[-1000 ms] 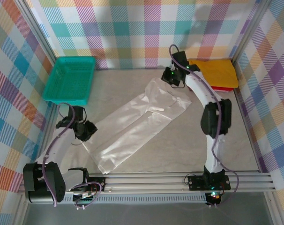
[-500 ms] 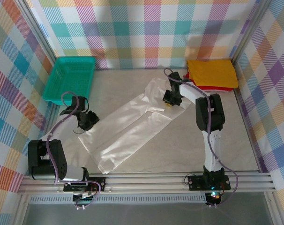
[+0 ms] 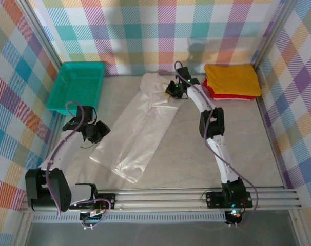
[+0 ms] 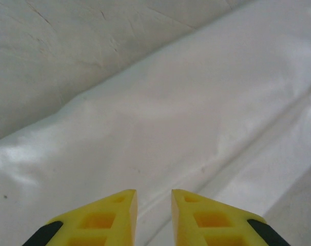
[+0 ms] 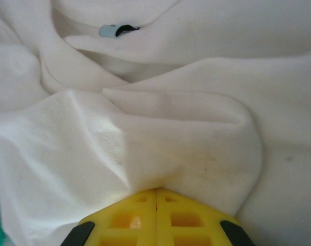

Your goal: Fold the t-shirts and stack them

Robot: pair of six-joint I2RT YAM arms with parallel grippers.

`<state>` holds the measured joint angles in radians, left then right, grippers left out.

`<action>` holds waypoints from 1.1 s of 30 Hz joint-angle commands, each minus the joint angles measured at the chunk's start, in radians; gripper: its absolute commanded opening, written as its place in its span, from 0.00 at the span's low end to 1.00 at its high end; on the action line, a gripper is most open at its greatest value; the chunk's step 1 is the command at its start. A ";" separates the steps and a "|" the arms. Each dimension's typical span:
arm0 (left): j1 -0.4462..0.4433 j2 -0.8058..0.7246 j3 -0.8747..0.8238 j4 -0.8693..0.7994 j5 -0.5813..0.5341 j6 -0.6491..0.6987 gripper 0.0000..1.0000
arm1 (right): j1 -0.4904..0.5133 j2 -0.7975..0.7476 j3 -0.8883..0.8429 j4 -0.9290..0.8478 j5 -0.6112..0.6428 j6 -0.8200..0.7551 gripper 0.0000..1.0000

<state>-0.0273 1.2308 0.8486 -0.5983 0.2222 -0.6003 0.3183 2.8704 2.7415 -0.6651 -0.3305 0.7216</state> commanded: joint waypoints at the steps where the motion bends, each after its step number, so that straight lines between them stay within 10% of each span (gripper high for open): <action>1: -0.013 -0.035 -0.059 -0.059 0.017 0.036 0.25 | 0.000 0.031 0.119 0.014 -0.153 0.075 0.00; 16: -0.013 0.255 -0.099 0.141 -0.039 0.036 0.03 | 0.156 -0.833 -1.078 0.163 0.112 -0.087 0.00; 25: -0.109 0.240 -0.237 0.189 -0.019 -0.035 0.00 | 0.188 -0.825 -1.264 0.234 0.103 -0.052 0.00; 33: -0.389 0.082 -0.374 0.190 -0.079 -0.303 0.00 | 0.012 -1.086 -1.514 0.385 0.154 -0.023 0.00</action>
<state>-0.3218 1.3384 0.5541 -0.2920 0.1711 -0.7555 0.4072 1.9205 1.2606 -0.3618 -0.2192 0.6930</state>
